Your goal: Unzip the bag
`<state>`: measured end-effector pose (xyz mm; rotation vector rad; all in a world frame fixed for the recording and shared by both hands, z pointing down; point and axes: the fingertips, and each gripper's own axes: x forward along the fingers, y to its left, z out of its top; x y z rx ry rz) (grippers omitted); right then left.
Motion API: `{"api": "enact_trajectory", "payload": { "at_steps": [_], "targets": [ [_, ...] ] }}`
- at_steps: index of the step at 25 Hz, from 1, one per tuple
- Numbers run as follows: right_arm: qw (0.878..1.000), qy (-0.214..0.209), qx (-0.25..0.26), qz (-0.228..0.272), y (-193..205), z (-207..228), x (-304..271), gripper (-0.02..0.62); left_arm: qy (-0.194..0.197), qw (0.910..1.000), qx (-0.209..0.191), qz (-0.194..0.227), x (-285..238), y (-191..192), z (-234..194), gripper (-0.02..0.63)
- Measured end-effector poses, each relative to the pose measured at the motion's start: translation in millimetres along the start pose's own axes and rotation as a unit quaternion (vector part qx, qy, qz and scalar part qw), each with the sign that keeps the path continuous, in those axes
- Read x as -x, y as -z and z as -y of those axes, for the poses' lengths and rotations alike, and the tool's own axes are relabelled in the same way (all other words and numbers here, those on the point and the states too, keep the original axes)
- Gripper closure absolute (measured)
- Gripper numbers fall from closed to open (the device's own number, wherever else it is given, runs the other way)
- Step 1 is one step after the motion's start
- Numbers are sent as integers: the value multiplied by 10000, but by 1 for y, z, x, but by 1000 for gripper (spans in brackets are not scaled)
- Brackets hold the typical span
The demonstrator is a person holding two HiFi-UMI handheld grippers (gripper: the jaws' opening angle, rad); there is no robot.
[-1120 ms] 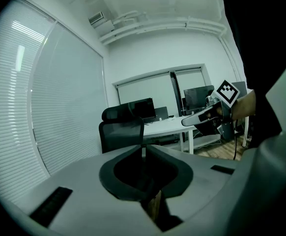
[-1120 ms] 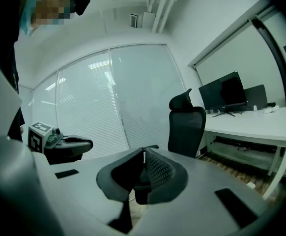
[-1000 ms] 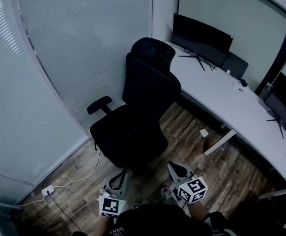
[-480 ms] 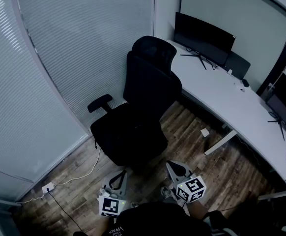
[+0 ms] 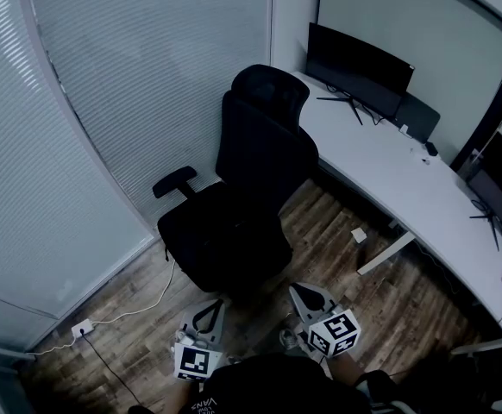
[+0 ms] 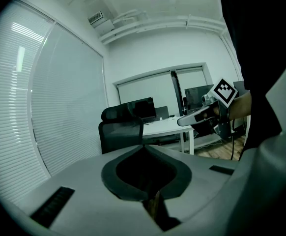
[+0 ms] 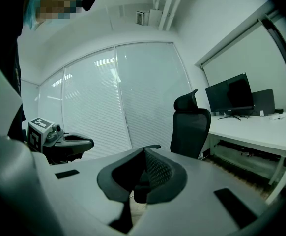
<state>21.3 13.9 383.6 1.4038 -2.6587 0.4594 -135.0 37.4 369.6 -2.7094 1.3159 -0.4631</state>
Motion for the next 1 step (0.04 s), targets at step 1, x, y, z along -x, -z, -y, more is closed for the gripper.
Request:
{"api": "enact_trajectory", "payload": {
  "at_steps": [1],
  "targets": [
    [10000, 0, -6, -4, -1, 1, 0, 551, 0, 10000, 6, 6, -1, 0, 0, 586]
  ]
}}
